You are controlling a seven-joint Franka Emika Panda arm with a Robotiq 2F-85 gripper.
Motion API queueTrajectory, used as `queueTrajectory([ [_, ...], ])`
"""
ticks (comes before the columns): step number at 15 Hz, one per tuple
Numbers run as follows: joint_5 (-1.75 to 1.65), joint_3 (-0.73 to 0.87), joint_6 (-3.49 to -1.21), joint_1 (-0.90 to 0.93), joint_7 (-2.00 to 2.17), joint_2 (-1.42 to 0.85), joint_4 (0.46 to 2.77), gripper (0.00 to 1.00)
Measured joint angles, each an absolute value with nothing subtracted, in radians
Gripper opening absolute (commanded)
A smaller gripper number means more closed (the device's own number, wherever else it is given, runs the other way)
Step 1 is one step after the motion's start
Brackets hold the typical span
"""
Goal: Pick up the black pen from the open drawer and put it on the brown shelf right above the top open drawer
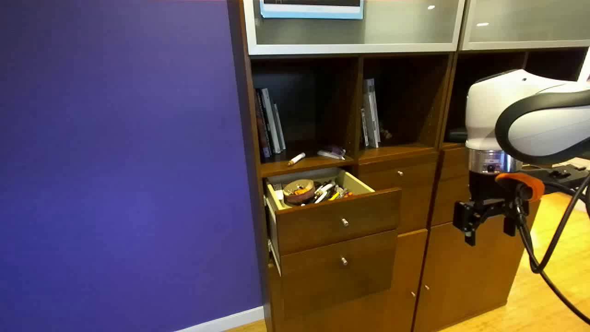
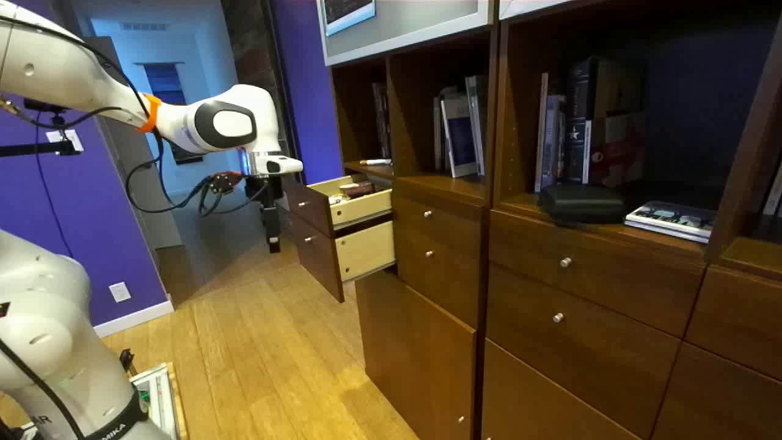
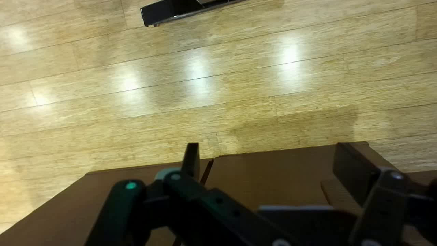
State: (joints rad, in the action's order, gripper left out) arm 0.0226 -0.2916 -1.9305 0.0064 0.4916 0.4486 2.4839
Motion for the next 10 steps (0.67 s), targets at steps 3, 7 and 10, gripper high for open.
queueTrajectory([
  [3,0.023,-0.292,-1.930,0.006,0.492,0.449,2.484,1.00],
  [7,0.023,-0.292,-1.930,0.006,0.492,0.449,2.484,1.00],
  [10,0.023,-0.288,-1.930,0.015,0.492,0.448,2.469,1.00],
])
